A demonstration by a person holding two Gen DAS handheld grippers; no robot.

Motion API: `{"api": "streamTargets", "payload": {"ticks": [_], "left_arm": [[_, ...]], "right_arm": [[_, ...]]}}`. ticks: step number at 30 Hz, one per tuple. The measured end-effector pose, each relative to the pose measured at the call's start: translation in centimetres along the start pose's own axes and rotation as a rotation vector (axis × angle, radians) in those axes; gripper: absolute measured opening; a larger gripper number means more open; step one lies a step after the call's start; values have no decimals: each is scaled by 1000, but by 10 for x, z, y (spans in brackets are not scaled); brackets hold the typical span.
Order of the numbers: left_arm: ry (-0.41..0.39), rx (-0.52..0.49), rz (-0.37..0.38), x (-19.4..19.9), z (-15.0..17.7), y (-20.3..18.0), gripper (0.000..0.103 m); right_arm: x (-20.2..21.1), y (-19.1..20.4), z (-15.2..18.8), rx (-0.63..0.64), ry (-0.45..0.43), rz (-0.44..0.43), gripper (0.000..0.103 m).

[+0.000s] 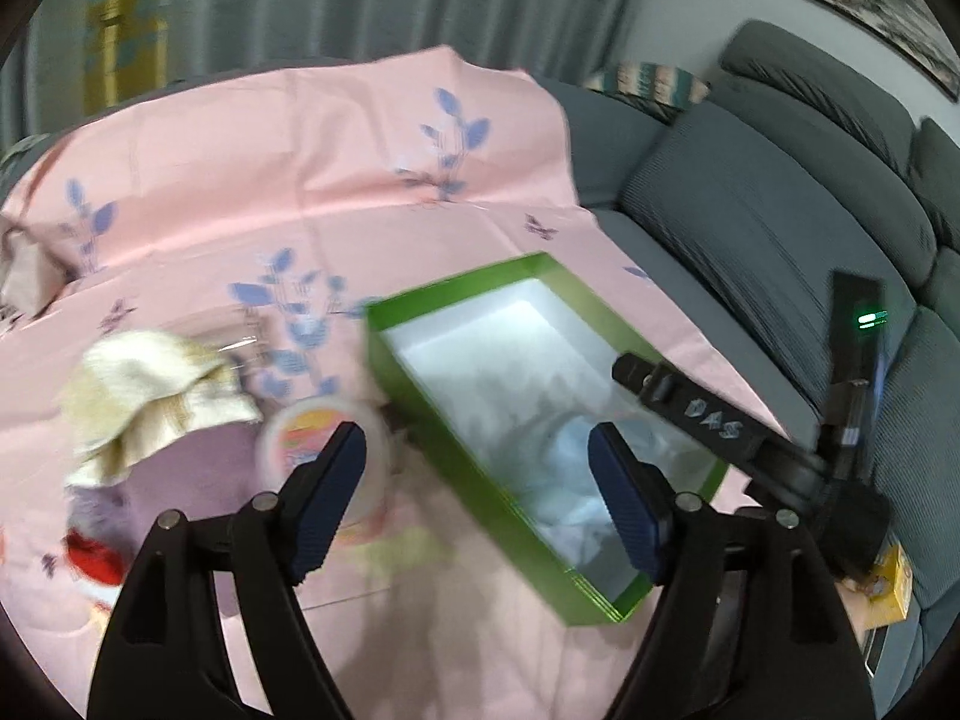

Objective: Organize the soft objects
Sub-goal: 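Open the right gripper to release the elephant in the box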

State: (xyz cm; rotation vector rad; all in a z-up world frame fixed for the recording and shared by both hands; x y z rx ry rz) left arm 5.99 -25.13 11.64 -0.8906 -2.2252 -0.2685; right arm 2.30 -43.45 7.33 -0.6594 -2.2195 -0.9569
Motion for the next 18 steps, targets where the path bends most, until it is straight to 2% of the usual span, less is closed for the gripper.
{"api": "streamTargets", "payload": {"ticks": [2,5,7,12,15,18], "left_arm": [[-10,23,-20,15,7,21,77],[-23,132,-58,40,27,69,78],[-31,185,-88,57,42,97,79],[-26,306,-245,100,98,175,81],[0,365,-301,115,134,205,81],[33,450,-309,121,174,222,81]], "right_arm": [[-11,7,10,59,33,40,87],[-24,14,24,122,68,83,87],[-33,20,36,157,126,58,88],[-39,19,48,216,140,107,89],[-35,21,55,211,141,97,89],[-32,26,67,227,169,55,89]]}}
Point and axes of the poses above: each gripper's, at about its wrist camera, not at the fingertips, and x roughly against the way its jaws point, y to its left, z to its underside, the point moved 7 cm from there along -x, roughly the way its jaws point, and after that the axes turned 11 degrees about -x, right-handed, at the moved point
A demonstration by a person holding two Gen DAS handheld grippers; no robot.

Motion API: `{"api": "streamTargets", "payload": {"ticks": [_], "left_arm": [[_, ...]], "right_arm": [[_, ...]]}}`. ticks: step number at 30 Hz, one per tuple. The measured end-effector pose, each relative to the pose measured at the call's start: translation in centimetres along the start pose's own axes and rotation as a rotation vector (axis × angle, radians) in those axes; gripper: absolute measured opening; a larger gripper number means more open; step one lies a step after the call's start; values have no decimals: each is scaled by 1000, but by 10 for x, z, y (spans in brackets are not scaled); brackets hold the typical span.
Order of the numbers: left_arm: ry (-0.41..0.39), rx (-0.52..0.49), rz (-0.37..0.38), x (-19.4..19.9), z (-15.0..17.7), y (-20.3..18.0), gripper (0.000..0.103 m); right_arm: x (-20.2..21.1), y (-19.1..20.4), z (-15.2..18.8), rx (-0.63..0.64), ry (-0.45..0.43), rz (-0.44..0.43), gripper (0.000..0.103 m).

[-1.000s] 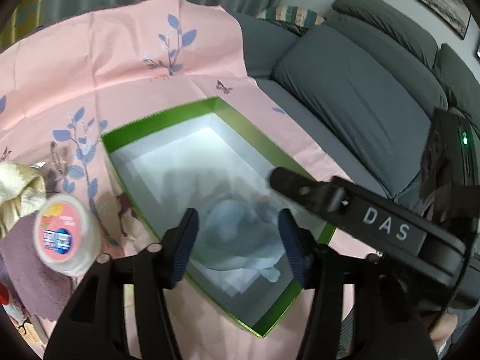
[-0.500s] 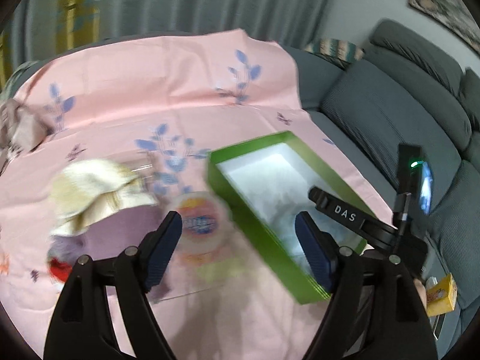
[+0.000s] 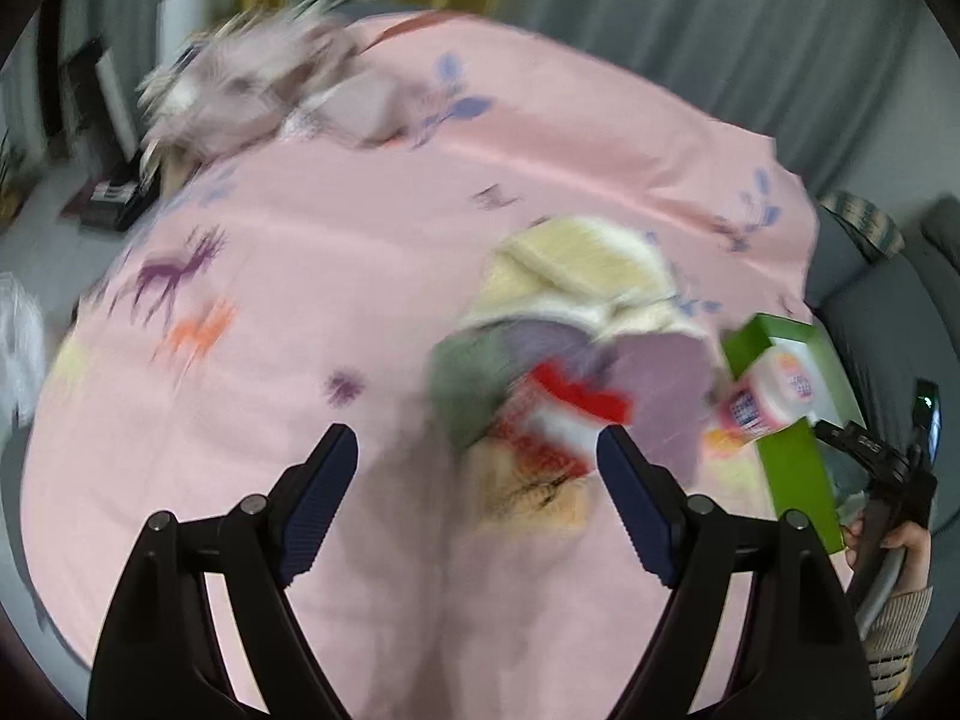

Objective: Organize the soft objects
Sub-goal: 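Open the right gripper to release the elephant in the box, then grasp the red-and-white knit sock with the right gripper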

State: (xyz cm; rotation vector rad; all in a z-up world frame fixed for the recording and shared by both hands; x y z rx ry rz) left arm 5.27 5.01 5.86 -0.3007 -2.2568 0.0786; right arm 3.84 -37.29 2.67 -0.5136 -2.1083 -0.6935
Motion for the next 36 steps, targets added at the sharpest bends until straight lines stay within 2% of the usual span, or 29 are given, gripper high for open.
{"api": "streamTargets", "payload": {"ticks": [2,4,6,10,16,18,21,23,24,27,29,32,36], "left_arm": [[44,18,6,-5,19,12,81],[76,9,-21,-10,33,21,81],[87,15,-40,-12,43,25,81],[103,39,2,-15,53,27,81],[87,10,27,-18,49,17,82],[85,6,45,-19,46,13,85],[81,-3,55,-21,40,9,91],[71,-12,71,-23,36,5,94],[67,-16,77,-24,33,2,94],[52,-26,104,-30,22,-6,95],[40,-25,152,-36,15,-14,95],[65,-2,233,-54,6,-24,94],[64,-34,216,-69,-1,-32,93]], "right_arm": [[-1,4,9,-10,50,-49,89],[1,6,15,-35,69,-79,89],[5,8,15,-29,43,-75,89],[12,14,17,-28,16,-86,89],[15,18,16,-33,5,-83,89],[25,18,15,-41,-34,-60,89],[57,33,10,49,-159,-21,89],[74,51,11,94,-185,-69,89],[83,65,14,109,-180,-125,89],[99,106,27,159,-120,-297,89],[100,138,40,201,-58,-399,90],[84,179,67,269,51,-441,90],[61,216,89,318,180,-510,90]]}}
Point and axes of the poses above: each gripper's, at about its wrist camera, not at the fingertips, and x roughly against the way its jaws point, y to its left, z to its underside, the point moved 7 cm from there along -x, roughly the way its jaws point, and after that the axes turned 11 degrees about -x, right-handed, at the moved point
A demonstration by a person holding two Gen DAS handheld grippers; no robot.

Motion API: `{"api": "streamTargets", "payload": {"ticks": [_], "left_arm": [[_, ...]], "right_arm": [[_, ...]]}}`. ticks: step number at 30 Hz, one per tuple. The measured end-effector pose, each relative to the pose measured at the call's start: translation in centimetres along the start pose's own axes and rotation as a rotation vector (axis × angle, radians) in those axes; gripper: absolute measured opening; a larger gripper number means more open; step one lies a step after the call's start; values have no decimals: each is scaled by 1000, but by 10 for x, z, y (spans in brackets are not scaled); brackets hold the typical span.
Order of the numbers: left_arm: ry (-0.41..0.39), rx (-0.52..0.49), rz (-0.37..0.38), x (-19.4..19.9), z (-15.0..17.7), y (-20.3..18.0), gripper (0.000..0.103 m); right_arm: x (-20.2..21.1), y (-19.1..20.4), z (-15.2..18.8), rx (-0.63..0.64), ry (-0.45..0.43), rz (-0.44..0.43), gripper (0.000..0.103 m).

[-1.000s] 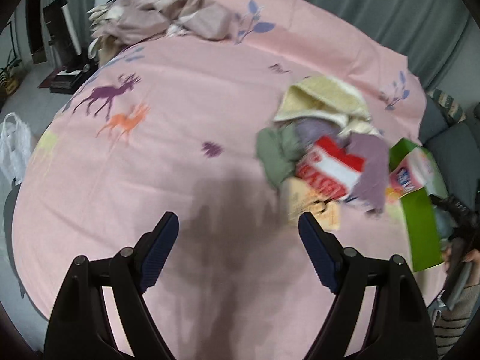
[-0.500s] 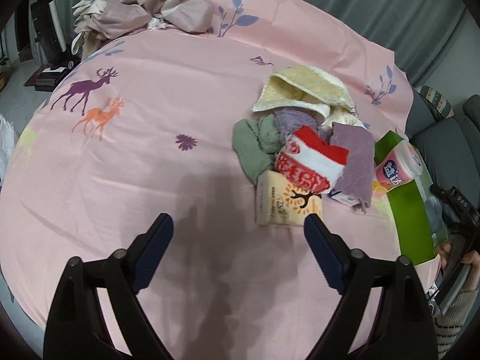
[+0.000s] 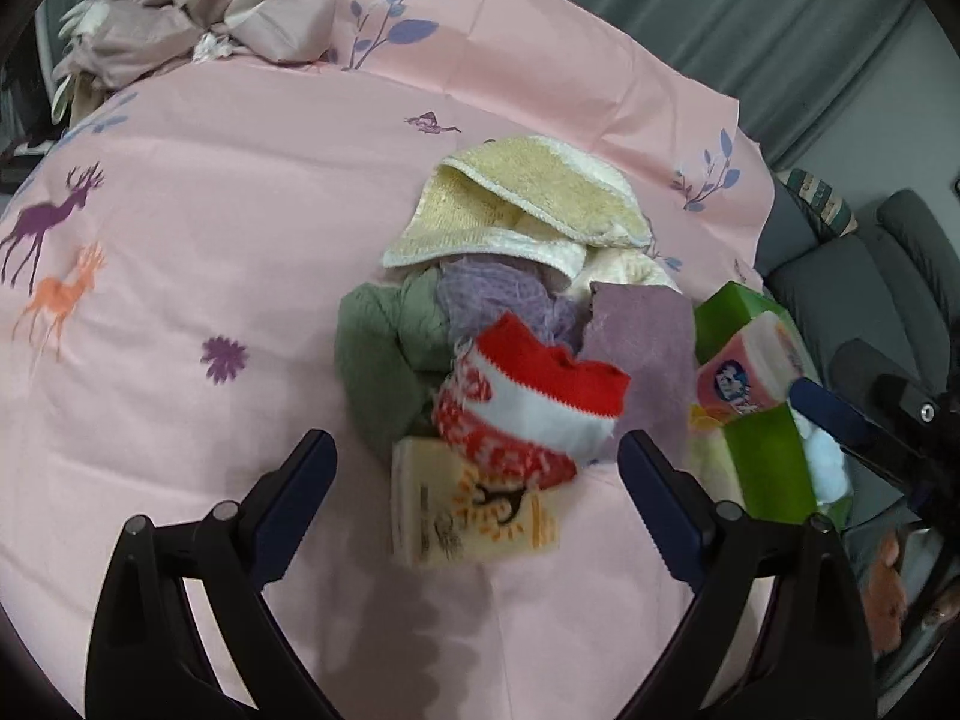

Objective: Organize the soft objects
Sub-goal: 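Grasp the red-and-white knit sock with the right gripper, then carry the red-and-white sock with the right gripper over the green box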

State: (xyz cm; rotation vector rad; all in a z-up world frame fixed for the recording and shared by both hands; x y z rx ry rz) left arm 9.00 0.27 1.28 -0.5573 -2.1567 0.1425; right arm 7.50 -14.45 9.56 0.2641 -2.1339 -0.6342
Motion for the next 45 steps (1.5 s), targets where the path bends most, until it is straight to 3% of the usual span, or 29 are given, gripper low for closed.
{"api": "streamTargets", "payload": {"ticks": [5,7,11,14,15,16,17,25,45], "left_arm": [[14,-16,-16,-15,-3,-1,92],[14,-13,-15,-18,-3,1,90],[23,-17,8,-27,-3,0,85],[33,-27,17,-32,-2,-4,72],[29,-36,20,-32,-2,-7,62],[24,-43,32,-31,-2,-10,51],[23,-47,42,-30,-2,-14,49],[-19,-75,24,-8,-11,-28,47],[-210,-221,-27,71,-42,-100,45]], "right_arm": [[-50,15,7,33,133,-4,89],[-68,17,13,48,191,-17,76],[-88,10,25,35,257,-25,64],[-98,6,31,42,279,-18,53],[-100,5,32,40,282,-21,52],[-100,4,32,34,280,-29,52],[-99,3,31,28,279,-34,52],[-72,11,26,22,237,-102,50],[36,40,2,103,1,-193,50]]}}
Point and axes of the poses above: each gripper's, at about its wrist camera, not at the fingertips, and x roughly against the way its jaws point, y to its left, z to its underside, the point moved 7 cm from there along -x, roughly the way its jaws point, and after that the axes turned 11 degrees about -x, right-handed, at the moved point
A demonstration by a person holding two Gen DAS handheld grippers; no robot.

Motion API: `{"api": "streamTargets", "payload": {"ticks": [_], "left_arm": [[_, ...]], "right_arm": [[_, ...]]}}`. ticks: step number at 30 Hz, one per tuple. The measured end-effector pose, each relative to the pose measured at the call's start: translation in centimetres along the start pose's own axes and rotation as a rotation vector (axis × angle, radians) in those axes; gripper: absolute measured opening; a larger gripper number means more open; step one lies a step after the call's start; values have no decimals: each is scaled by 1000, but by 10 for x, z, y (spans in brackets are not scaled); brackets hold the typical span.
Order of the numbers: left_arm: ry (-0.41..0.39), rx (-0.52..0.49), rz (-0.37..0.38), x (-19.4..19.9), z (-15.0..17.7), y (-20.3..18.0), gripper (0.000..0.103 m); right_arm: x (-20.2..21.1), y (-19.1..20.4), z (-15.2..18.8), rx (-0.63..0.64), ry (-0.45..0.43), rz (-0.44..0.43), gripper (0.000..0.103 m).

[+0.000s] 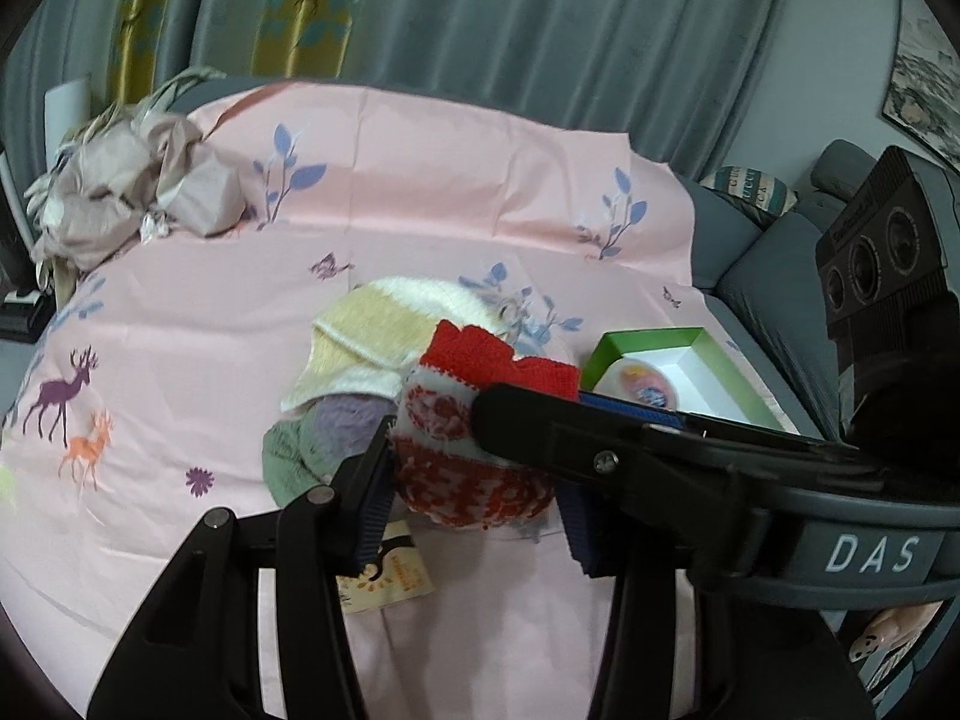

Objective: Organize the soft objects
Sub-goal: 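Carry the red-and-white sock with the right gripper over the green box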

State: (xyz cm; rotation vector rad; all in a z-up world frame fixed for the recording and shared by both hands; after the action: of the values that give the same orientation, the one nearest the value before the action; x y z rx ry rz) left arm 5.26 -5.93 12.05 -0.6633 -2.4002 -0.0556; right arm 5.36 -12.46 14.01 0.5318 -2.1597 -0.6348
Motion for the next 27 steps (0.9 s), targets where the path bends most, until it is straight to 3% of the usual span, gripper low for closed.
{"api": "streamTargets", "payload": {"ticks": [27], "left_arm": [[-53,-176,147,-24,-56,-125,45]], "right_arm": [[121,-80,-36,-133,-278,92,50]]}}
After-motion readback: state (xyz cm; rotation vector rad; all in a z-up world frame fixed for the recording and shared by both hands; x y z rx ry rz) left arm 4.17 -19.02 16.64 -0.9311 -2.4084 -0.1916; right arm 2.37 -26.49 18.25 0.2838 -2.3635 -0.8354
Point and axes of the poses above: each gripper's, at about its wrist camera, not at the fingertips, and x roughly against the way its jaws point, y to its left, z to its underside, the point moved 7 cm from there along -x, roughly the way its jaws point, and after that the axes turned 11 degrees about -x, right-handed, at the moved point
